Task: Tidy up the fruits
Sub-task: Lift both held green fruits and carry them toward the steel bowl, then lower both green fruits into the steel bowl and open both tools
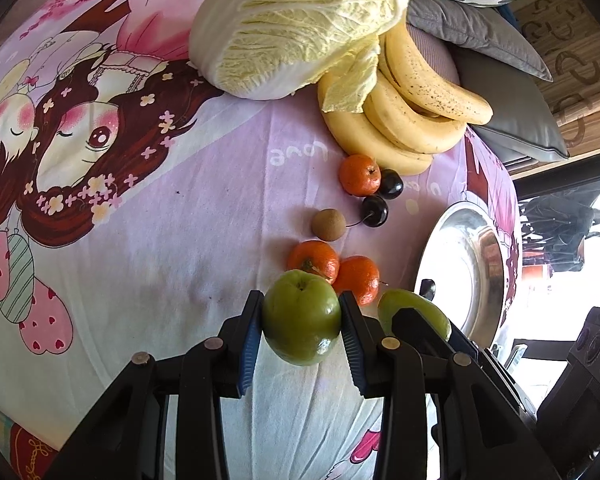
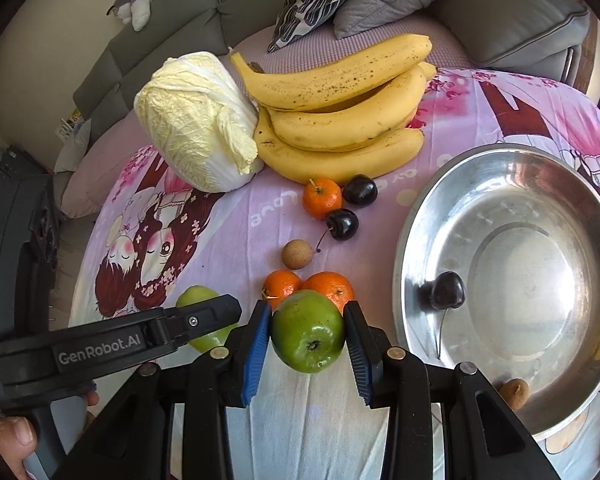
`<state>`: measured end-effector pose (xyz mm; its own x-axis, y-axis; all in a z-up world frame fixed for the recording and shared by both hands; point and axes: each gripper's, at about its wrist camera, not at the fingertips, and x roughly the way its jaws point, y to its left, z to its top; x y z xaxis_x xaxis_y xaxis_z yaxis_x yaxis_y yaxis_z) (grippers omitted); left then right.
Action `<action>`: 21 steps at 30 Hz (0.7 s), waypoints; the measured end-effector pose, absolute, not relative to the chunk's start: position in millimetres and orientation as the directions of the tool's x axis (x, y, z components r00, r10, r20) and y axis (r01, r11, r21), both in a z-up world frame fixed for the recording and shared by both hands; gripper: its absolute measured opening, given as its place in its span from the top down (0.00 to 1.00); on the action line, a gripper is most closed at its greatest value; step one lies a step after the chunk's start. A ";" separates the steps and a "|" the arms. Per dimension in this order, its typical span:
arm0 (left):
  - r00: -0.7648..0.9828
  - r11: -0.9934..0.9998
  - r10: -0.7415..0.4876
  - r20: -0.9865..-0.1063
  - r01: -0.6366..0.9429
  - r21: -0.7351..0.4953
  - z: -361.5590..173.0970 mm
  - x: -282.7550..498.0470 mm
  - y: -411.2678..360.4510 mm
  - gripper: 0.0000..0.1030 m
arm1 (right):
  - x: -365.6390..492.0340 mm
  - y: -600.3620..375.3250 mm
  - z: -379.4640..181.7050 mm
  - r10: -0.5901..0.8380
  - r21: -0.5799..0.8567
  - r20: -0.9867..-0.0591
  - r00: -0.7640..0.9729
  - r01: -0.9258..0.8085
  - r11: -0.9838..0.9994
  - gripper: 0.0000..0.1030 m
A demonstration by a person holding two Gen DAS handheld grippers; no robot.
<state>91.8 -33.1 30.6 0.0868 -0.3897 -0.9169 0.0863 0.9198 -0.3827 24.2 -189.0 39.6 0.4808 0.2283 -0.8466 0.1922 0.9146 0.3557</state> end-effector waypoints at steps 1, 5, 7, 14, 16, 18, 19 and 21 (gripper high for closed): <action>0.083 0.919 -0.390 -0.917 0.094 -0.383 32.1 92.7 -38.7 0.62 | 23.4 -194.2 40.0 0.223 0.357 -0.846 0.485 0.203 0.912 0.61; 0.073 0.918 -0.382 -0.921 0.140 -0.370 40.5 96.6 -64.5 0.62 | 18.4 -218.3 42.9 0.205 0.370 -0.839 0.505 0.251 0.894 0.61; 0.066 0.919 -0.372 -0.926 0.167 -0.357 42.7 98.7 -79.5 0.62 | 15.9 -232.2 43.5 0.188 0.370 -0.839 0.511 0.281 0.886 0.61; 0.011 0.900 -0.366 -0.930 0.257 -0.351 47.1 103.5 -138.5 0.62 | 0.7 -289.2 38.3 0.126 0.373 -0.846 0.517 0.406 0.834 0.61; -0.004 0.895 -0.360 -0.933 0.282 -0.346 46.8 103.8 -154.6 0.62 | -6.3 -304.0 35.7 0.104 0.370 -0.850 0.516 0.445 0.816 0.61; -0.017 0.889 -0.355 -0.935 0.303 -0.343 46.6 103.9 -169.8 0.62 | -12.6 -318.7 31.0 0.091 0.374 -0.853 0.513 0.480 0.794 0.61; -0.020 0.888 -0.348 -0.937 0.312 -0.337 46.2 104.3 -176.9 0.62 | -15.1 -325.4 28.4 0.086 0.375 -0.856 0.510 0.496 0.783 0.62; -0.021 0.889 -0.326 -0.945 0.333 -0.314 44.2 104.8 -191.7 0.62 | -19.6 -336.0 23.7 0.073 0.370 -0.862 0.501 0.525 0.767 0.62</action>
